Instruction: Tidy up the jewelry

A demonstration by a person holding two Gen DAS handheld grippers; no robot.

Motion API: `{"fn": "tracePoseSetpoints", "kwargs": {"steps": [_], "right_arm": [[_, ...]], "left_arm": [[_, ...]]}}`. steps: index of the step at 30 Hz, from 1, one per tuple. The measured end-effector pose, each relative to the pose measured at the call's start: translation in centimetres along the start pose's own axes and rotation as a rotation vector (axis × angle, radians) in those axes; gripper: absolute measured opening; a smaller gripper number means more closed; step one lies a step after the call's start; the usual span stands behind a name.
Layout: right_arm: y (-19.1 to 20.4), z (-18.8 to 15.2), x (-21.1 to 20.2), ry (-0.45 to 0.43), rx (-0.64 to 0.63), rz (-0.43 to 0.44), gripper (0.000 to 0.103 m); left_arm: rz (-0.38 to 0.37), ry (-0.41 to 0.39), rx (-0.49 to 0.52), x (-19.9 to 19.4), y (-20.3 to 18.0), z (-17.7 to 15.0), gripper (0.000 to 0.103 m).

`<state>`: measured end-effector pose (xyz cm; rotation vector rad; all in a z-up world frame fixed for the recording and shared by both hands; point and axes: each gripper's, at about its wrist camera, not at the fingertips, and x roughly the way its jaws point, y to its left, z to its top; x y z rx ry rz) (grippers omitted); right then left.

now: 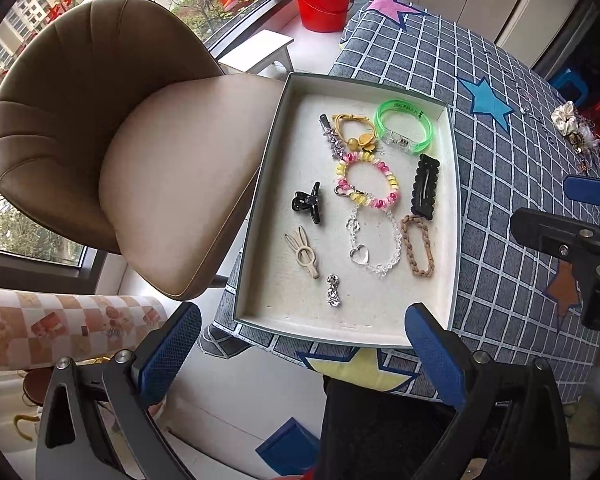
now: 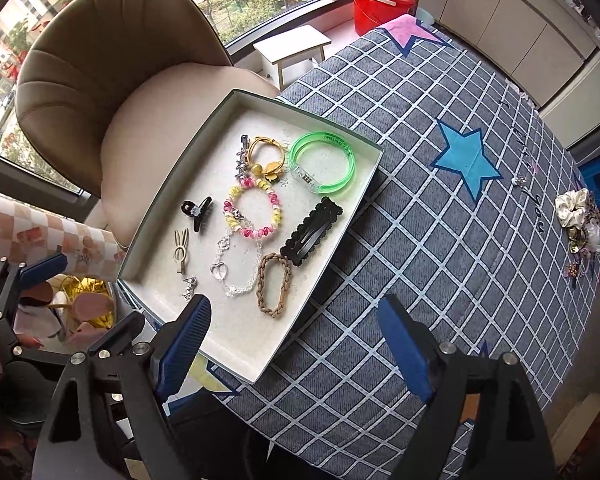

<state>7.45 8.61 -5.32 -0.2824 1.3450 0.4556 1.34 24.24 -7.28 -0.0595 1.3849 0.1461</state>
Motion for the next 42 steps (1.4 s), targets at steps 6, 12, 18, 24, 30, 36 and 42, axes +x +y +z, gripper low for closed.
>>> {"fn": "tracePoseSetpoints", "kwargs": {"steps": [6, 12, 18, 24, 30, 36, 42], "right_arm": [[-0.1, 0.0, -2.1, -0.034, -0.007, -0.030, 0.103], [0.3, 0.3, -4.1, -0.043, -0.025, -0.057, 0.103], [0.9, 0.6, -6.1, -0.073, -0.043, -0.081, 0.103], [1.1, 0.9, -7.2, -0.095, -0.045, -0.106, 0.103], [1.1, 0.9, -7.3, -0.095, -0.043, -0.108, 0.103], [1.2, 0.9, -7.3, -0.094, -0.041, -0.106, 0.103], [1.3, 0.9, -7.3, -0.093, -0.040, -0.104, 0.103]], "left_arm": [[0.022, -0.074, -0.004, -2.8, 0.4, 0.5, 0.103], [0.039, -0.118, 0.004, -5.1, 0.7, 1.2, 0.103], [0.002, -0.106, -0.035, -6.3, 1.2, 1.5, 0.103], [-0.001, -0.105, -0.048, -7.2, 0.9, 1.4, 0.103], [0.007, -0.107, -0.044, -7.5, 0.6, 1.3, 0.103], [0.013, -0.109, -0.044, -7.6, 0.5, 1.3, 0.103], [0.021, -0.109, -0.048, -7.7, 0.6, 1.2, 0.103]]}}
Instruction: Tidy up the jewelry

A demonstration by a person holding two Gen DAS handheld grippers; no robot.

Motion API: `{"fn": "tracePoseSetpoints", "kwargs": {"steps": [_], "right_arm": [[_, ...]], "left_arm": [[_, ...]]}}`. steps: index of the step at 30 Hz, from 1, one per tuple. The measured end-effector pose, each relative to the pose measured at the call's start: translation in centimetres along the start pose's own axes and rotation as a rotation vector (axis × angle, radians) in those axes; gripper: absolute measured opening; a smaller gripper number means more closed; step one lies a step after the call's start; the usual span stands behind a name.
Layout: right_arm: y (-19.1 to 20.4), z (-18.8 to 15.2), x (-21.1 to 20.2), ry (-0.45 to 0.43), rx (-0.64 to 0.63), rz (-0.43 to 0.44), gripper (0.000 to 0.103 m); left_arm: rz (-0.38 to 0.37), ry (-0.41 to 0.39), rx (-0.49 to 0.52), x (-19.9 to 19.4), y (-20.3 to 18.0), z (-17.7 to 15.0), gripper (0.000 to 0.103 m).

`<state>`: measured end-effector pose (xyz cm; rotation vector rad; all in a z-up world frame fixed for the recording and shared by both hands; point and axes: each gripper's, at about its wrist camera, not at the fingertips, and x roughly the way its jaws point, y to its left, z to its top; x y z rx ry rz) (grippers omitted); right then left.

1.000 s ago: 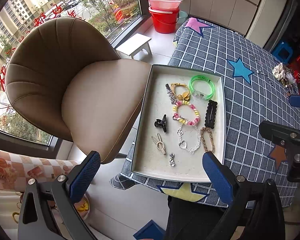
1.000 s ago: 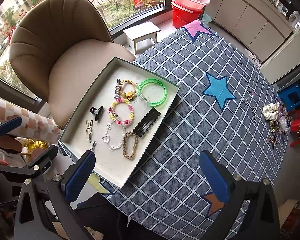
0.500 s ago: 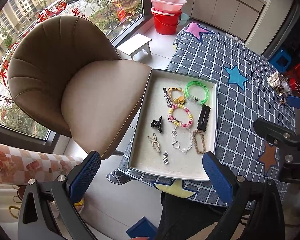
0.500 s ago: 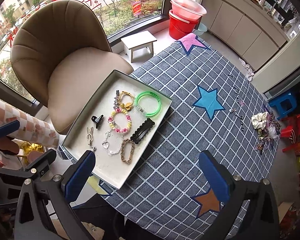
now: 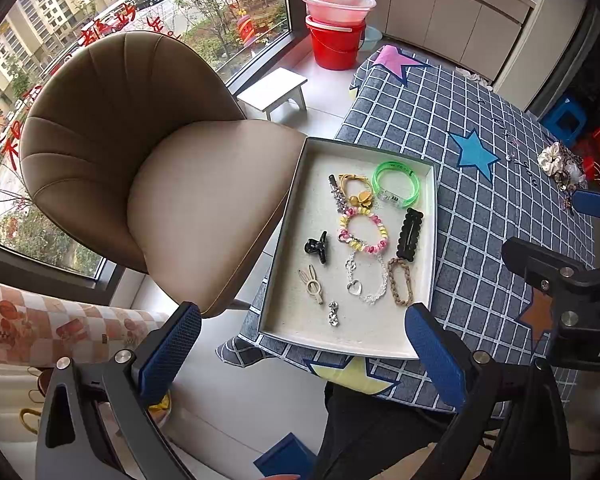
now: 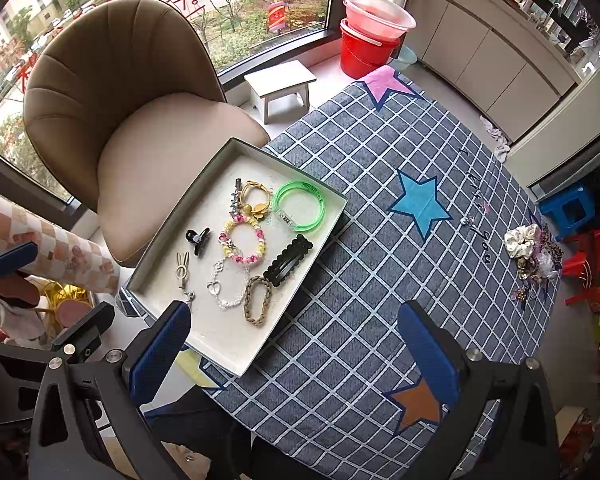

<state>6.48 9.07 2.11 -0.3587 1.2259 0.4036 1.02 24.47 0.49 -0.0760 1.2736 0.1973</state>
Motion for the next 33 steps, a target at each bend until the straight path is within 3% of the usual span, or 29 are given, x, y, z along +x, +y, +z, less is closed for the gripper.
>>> {"fn": "tracePoseSetpoints", "kwargs": {"steps": [33], "right_arm": [[0.27, -0.06, 0.14, 0.002, 0.006, 0.000, 0.103]], "left_arm": [[0.008, 0.000, 0.000, -0.06, 0.27, -0.15, 0.103]]}}
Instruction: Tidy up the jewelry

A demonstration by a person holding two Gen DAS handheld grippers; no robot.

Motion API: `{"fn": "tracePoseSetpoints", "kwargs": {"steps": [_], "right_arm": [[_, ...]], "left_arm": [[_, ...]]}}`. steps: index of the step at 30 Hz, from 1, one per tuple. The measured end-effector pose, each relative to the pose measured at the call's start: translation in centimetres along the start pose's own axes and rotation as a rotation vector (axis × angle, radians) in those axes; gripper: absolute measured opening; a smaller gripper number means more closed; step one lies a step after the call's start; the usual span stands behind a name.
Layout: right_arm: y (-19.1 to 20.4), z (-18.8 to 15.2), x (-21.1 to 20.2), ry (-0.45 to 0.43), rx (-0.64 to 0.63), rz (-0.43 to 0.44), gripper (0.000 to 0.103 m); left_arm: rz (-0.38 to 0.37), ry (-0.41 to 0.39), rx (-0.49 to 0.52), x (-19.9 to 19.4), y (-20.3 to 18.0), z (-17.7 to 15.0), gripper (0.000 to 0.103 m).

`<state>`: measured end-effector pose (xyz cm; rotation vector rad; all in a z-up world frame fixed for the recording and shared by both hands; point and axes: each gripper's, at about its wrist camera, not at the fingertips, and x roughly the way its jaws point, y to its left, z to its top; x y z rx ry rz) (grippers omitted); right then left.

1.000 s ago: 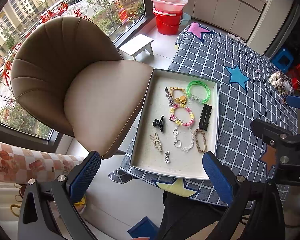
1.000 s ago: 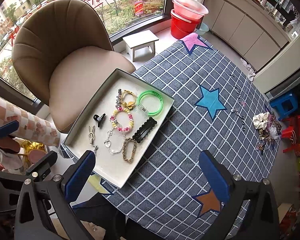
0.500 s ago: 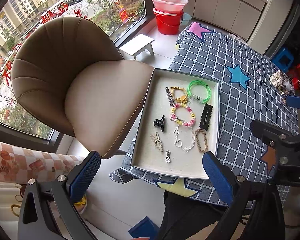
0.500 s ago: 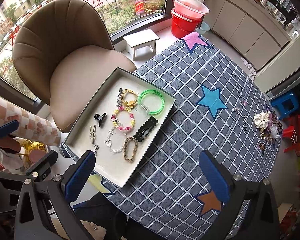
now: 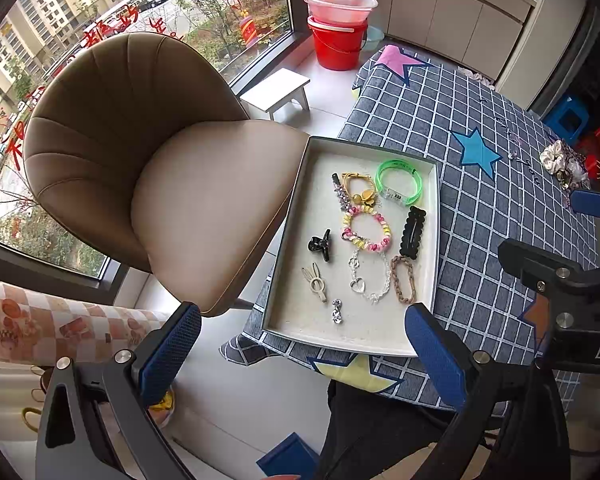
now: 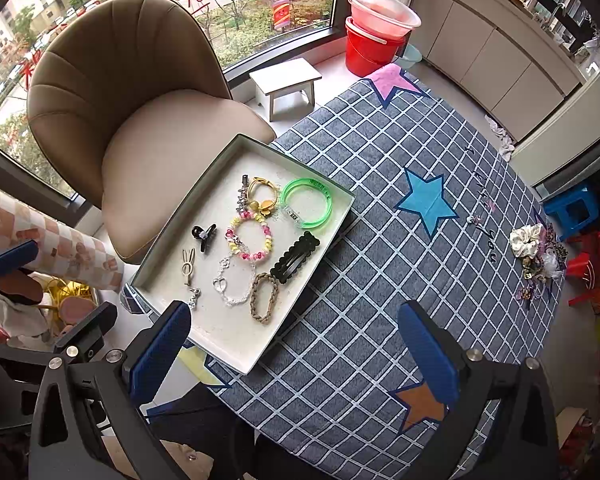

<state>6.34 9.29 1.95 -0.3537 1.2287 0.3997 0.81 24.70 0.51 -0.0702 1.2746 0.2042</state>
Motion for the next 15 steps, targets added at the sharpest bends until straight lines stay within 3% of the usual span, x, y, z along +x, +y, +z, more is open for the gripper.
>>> {"fn": "tracePoseSetpoints", "kwargs": {"steps": [15], "right_arm": [[0.00, 0.00, 0.02, 0.001, 0.002, 0.000, 0.103]], "left_arm": [[0.001, 0.001, -0.001, -0.05, -0.10, -0.12, 0.103]]}}
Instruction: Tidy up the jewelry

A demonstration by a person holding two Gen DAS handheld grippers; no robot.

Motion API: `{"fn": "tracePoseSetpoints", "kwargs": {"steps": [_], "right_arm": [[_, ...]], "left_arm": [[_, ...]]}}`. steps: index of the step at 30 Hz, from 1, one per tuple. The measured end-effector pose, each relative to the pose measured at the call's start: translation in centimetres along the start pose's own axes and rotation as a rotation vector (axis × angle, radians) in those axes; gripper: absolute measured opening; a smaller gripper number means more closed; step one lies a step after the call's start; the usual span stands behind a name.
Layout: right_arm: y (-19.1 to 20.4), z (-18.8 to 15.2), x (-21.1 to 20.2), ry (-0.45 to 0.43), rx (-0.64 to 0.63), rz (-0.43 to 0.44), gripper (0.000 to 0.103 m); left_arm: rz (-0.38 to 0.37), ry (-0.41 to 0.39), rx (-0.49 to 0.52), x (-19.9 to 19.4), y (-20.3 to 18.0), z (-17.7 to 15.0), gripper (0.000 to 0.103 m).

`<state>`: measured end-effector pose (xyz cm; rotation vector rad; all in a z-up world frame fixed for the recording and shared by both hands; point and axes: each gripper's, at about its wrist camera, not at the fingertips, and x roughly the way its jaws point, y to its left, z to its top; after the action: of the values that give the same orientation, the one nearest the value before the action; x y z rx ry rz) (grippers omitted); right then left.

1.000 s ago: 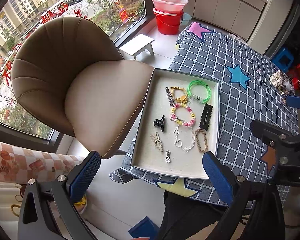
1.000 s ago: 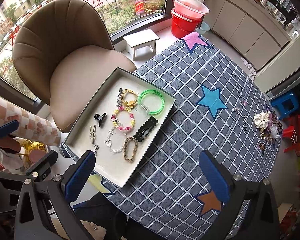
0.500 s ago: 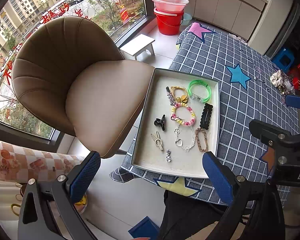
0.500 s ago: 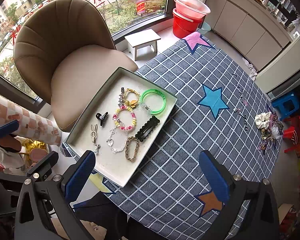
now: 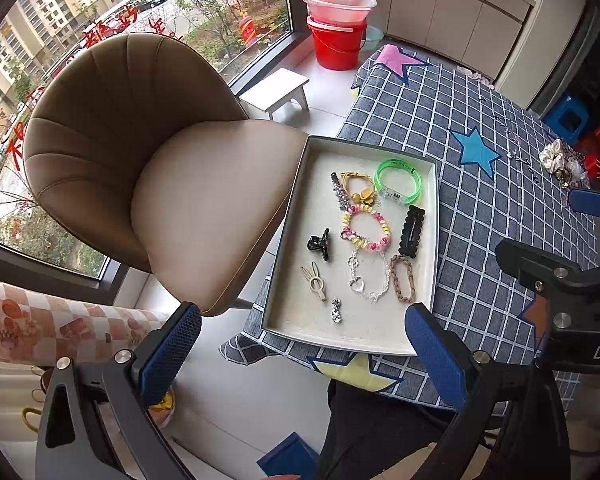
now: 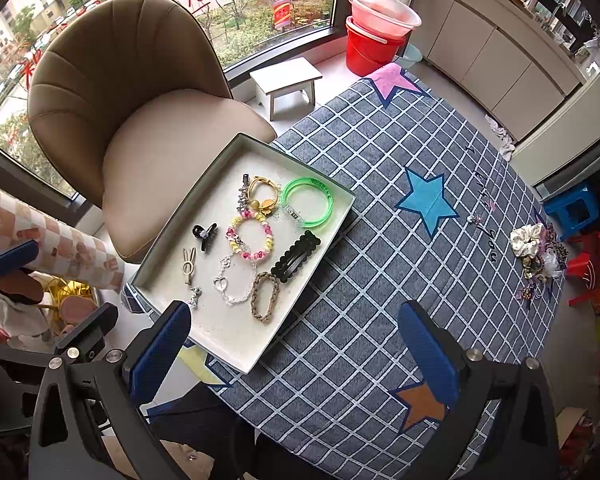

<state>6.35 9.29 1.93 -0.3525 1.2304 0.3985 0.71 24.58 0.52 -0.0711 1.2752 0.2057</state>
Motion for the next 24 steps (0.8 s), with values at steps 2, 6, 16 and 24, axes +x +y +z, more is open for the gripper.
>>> {"fn": "tracePoseSetpoints", "kwargs": {"steps": [2, 6, 16, 24], "right_arm": [[-0.01, 0.01, 0.02, 0.000, 0.003, 0.000, 0.103], [0.01, 0.04, 0.00, 0.000, 0.006, -0.002, 0.103], [0.03, 0.02, 0.00, 0.001, 0.006, 0.000, 0.103], [-0.02, 0.00, 0.01, 0.001, 0.003, 0.001, 0.103]], "left_arm": [[0.000, 0.000, 0.000, -0.01, 0.06, -0.01, 0.103], [0.000, -0.001, 0.001, -0.01, -0.01, -0.02, 0.103], [0.001, -0.001, 0.000, -0.03, -0.02, -0.08, 0.103], [0.009, -0.001, 0.006, -0.07, -0.05, -0.12, 0.103]]}}
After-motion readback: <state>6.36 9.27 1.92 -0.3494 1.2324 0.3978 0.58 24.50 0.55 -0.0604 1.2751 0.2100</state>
